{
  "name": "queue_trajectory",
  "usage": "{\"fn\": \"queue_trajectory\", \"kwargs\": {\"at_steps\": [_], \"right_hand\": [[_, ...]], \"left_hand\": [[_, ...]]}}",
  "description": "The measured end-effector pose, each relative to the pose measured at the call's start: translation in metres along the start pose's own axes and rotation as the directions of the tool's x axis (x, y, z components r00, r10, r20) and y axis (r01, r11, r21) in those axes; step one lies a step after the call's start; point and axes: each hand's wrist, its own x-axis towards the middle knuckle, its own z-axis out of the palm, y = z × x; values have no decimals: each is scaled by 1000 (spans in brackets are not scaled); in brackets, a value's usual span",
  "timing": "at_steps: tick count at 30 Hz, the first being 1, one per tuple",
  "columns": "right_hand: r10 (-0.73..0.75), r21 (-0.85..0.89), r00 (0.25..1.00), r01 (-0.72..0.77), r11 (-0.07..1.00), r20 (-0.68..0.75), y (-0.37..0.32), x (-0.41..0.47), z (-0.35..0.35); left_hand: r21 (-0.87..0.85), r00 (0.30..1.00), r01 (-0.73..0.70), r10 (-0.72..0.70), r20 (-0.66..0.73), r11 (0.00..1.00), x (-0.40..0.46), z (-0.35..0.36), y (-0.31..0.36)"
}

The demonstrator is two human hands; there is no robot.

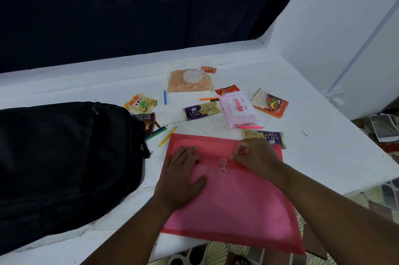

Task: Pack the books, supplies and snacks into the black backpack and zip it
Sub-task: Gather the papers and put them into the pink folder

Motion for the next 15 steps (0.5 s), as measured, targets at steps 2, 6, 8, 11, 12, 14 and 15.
{"fn": "queue_trajectory", "kwargs": {"at_steps": [2, 6, 8, 11, 12, 14, 15], "right_hand": [[-20, -8, 999, 20, 1000, -26, 3, -14, 5], [-65, -31, 998, 64, 997, -16, 7, -36, 11], [-88, -77, 996, 89, 993, 10, 7, -44, 12], [-109, -141, 993, 116, 983, 52, 1, -52, 15], [-109, -161, 992, 118, 980, 67, -1, -54, 17], [-103, -206, 991, 119, 971, 87, -7, -58, 22], [-100, -213, 991, 117, 970, 91, -9, -60, 24]], "left_hand": [[29, 1000, 0, 0, 3, 1000, 0, 1, 0], [38, 1000, 7, -7, -5, 999, 1, -1, 2], [33, 1000, 23, -23, 0, 999, 1, -2, 5], [33, 999, 35, -36, 20, 999, 1, -3, 6], [36, 999, 37, -38, 26, 999, 1, -4, 6], [39, 999, 36, -37, 31, 999, 0, -3, 5], [44, 999, 34, -35, 34, 998, 0, -3, 4]]}}
